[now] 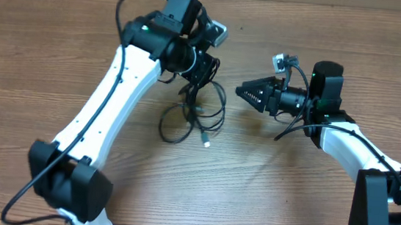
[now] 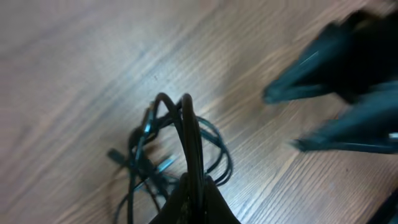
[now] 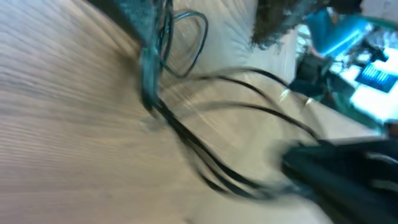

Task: Untangle cables

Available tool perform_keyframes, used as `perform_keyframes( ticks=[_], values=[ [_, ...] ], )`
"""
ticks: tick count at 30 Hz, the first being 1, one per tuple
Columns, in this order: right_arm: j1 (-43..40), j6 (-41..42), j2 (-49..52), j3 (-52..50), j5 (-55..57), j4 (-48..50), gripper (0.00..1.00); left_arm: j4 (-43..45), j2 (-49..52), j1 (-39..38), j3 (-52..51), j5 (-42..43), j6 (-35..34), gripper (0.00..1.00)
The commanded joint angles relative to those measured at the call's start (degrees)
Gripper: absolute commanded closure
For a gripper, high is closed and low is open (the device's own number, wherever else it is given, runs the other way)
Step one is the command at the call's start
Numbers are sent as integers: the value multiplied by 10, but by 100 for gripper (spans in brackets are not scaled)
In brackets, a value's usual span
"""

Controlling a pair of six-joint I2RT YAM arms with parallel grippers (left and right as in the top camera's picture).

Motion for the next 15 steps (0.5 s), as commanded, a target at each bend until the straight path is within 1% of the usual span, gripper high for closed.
perform_keyframes(
  ticks=[1,5,7,8,11,15],
  values=[
    [3,9,-10,5,50,-31,43,8,-68,4,35,-1,13,96],
    [9,24,-10,5,45,-47,36,18,-88,4,35,1,13,96],
    [15,24,-10,5,31,-47,26,17,-91,2,35,1,13,96],
    [17,24,-10,5,25,-46,23,17,-91,2,35,1,13,96],
    [23,24,-10,5,23,-44,19,14,-91,2,35,2,13,96],
    [23,24,-10,5,25,-31,15,8,-91,2,35,14,13,96]
  ],
)
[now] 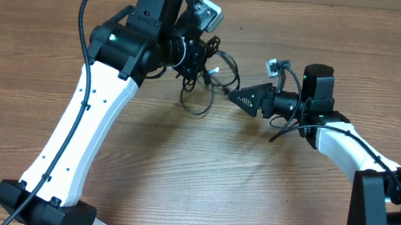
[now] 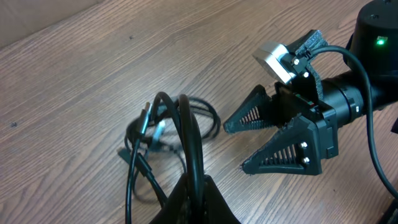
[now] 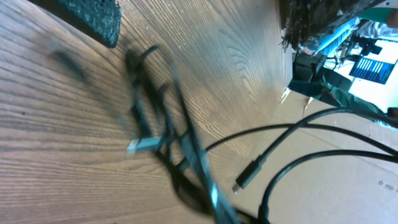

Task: Untangle cables

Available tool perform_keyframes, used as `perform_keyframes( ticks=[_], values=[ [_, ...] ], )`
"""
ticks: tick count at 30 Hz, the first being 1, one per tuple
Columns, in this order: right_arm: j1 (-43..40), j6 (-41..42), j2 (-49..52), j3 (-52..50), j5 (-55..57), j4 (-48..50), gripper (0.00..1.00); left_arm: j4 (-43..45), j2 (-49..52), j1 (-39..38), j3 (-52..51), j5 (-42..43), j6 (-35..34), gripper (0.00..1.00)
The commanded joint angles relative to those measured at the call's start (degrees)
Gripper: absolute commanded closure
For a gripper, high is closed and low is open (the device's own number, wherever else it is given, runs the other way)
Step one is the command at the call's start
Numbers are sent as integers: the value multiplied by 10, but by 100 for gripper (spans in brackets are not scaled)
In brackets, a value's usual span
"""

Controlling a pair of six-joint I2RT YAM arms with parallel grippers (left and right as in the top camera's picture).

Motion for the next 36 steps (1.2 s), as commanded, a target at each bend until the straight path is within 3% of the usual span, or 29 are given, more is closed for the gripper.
perform_keyframes(
  ticks=[1,16,17,22,26,31,36],
  values=[
    [0,0,-10,5,3,14,15,-3,-6,-1,12,16,13,96],
    [32,-9,-10,5,45,54,7,-22,-6,-5,12,125,38,96],
    [37,-18,-10,5,45,53,14,-22,-6,-9,12,129,39,96],
    [49,-41,-10,5,45,53,96,-28,-6,-12,12,94,50,96],
    [29,-15,-10,5,44,51,96,-49,-6,-11,12,-21,50,96],
    [-12,19,-10,5,2,62,96,-98,-6,-11,12,-232,49,96],
    [-36,61,-10,5,-53,121,96,-141,-6,-11,12,-284,49,95]
  ],
)
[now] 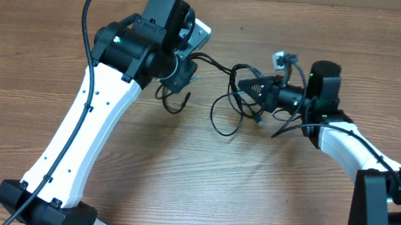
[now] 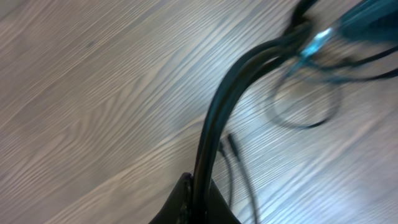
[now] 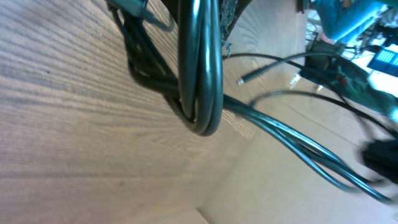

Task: Untangle cables

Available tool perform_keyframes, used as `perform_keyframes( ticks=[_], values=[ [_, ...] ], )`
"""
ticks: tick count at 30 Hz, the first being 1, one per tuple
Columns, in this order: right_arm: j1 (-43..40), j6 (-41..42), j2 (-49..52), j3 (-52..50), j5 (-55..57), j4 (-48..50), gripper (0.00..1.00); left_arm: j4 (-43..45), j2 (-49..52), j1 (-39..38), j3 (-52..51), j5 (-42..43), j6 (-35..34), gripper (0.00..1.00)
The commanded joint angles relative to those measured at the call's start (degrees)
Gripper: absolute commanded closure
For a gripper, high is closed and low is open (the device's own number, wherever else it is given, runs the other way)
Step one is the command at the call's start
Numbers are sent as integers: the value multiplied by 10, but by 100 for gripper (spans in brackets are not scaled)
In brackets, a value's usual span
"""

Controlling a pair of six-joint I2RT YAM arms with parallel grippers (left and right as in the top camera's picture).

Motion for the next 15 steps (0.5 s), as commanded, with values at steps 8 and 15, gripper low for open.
perform_keyframes(
  ticks=[8,15],
  values=[
    [-19,121,-10,5,-55,208,96,-85,-6,-1,12,140,50,65],
    [-19,155,-10,5,-53,321,96,-108,-6,0,12,200,97,67]
  ],
)
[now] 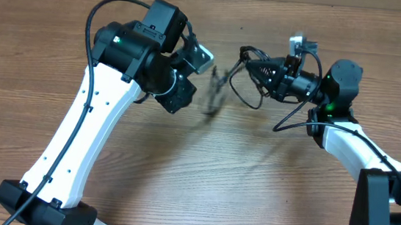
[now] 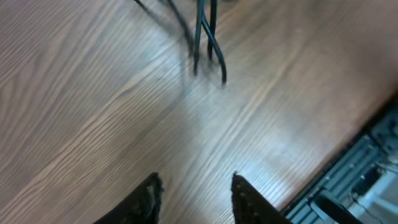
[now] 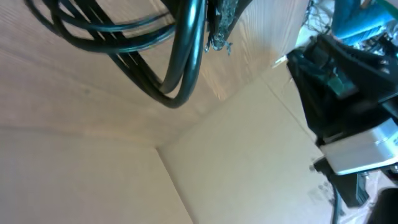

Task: Untangle cables

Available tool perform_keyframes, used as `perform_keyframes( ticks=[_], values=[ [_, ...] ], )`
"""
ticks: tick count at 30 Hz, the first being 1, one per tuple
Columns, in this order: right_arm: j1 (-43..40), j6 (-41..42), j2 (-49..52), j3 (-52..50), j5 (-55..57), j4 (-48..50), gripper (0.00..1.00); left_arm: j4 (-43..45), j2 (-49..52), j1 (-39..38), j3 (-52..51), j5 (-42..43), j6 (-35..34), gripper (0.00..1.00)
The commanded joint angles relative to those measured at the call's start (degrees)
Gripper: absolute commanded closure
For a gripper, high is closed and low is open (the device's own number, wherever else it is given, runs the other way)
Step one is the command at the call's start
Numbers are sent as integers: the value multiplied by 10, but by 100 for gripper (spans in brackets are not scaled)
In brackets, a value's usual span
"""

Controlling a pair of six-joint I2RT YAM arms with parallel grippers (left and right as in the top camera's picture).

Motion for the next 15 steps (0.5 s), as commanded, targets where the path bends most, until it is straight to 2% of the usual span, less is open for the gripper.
perform_keyframes(
  ticks=[1,5,7,8,9,10,11,15],
  values=[
    [-4,29,-10,5,-5,22,96,3,-6,2,12,50,32,72],
    [-4,29,-10,5,-5,28,96,31,-6,10,12,51,26,87],
    [-4,29,-10,5,-7,43,96,46,-6,15,12,53,5,86],
    [-4,29,-10,5,-7,54,96,53,-6,17,12,57,-9,83],
    [-4,29,-10,5,-7,65,96,57,-6,19,12,71,-21,70],
    [-4,29,-10,5,-7,76,96,62,-6,19,12,88,-29,53],
    [-4,29,-10,5,-7,85,96,66,-6,21,12,109,-39,45],
    [-4,37,-10,5,-2,123,96,90,-5,20,12,180,-100,36]
  ],
)
